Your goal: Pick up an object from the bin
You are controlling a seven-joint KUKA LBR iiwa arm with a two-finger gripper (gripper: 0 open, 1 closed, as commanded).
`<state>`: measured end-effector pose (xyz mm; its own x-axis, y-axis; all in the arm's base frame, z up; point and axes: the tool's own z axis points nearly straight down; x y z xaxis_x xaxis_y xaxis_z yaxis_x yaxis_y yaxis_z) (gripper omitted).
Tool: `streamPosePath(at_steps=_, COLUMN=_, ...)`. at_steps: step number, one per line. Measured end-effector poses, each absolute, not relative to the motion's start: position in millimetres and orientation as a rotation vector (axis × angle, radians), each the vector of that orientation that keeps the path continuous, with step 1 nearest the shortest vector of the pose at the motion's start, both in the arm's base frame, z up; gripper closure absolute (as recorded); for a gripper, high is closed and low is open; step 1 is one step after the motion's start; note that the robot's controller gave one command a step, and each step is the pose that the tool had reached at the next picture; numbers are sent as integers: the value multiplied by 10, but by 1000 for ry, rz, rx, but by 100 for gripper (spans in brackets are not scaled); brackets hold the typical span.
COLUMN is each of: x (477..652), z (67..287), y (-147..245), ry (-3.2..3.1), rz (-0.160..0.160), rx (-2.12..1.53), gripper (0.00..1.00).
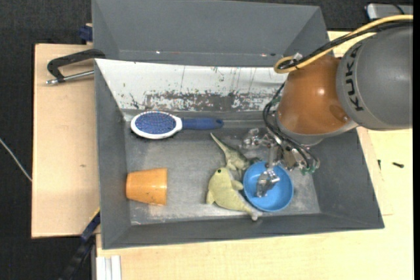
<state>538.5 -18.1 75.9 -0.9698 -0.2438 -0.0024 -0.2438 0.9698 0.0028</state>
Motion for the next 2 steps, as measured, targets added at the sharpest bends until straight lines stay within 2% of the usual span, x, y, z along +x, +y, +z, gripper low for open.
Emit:
streamPosePath(at_steps=1, x=5396, z=789, y=-215, ry=3115, rz=-3, rx=-384, gripper=100)
streamPosePath(at_steps=2, x=5362, z=2491, y=-145, ry=3057, rz=-4, rx=-659, gripper=100)
